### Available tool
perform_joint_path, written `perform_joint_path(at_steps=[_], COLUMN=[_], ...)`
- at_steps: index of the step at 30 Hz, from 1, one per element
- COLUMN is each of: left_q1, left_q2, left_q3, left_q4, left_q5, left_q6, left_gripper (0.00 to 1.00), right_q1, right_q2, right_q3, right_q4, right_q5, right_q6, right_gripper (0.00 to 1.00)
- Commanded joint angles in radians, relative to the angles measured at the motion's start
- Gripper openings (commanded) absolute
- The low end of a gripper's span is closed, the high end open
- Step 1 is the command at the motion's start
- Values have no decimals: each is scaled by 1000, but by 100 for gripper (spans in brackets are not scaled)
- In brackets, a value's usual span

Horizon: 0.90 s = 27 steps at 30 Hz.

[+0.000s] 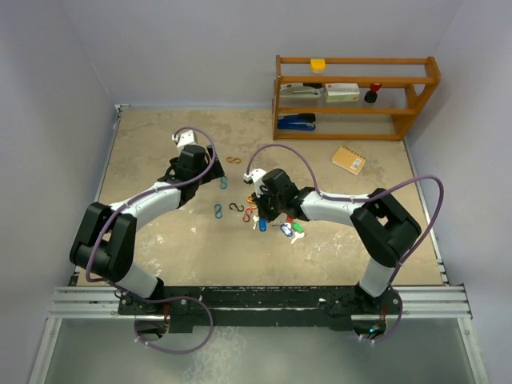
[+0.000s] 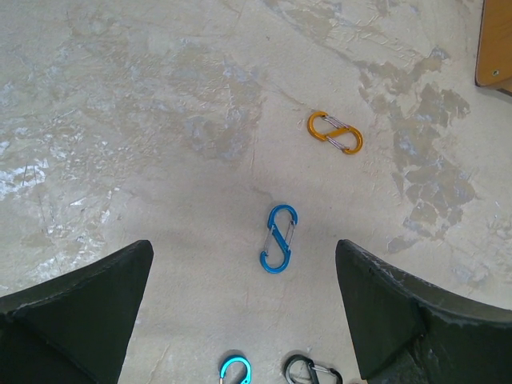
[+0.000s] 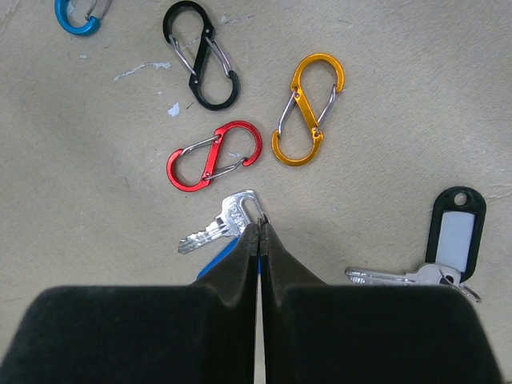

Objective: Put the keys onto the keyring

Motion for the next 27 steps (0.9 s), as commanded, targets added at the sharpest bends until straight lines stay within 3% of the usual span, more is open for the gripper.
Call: perform_joint_path(at_steps=[1,10,17,27], left_q1=[10,11,3,-121], left_q2=[-28,-17,24,122], left_q3=[-1,-7,-11,60], left_q4=[45,110,167,55], left_q5=[17,128,174,-65], left_q6=[-11,-7,-12,38], left_gripper=[93,93,91,89], right_q1=[8,9,9,9], right_q2=[-39,-243,-305,-365], right_q3=[27,-83,-120,-146], right_q4=[12,127,179,203], right_q5=[45,105,148,204], right_q6=[-5,-9,-4,14], right_gripper=[0,0,0,0])
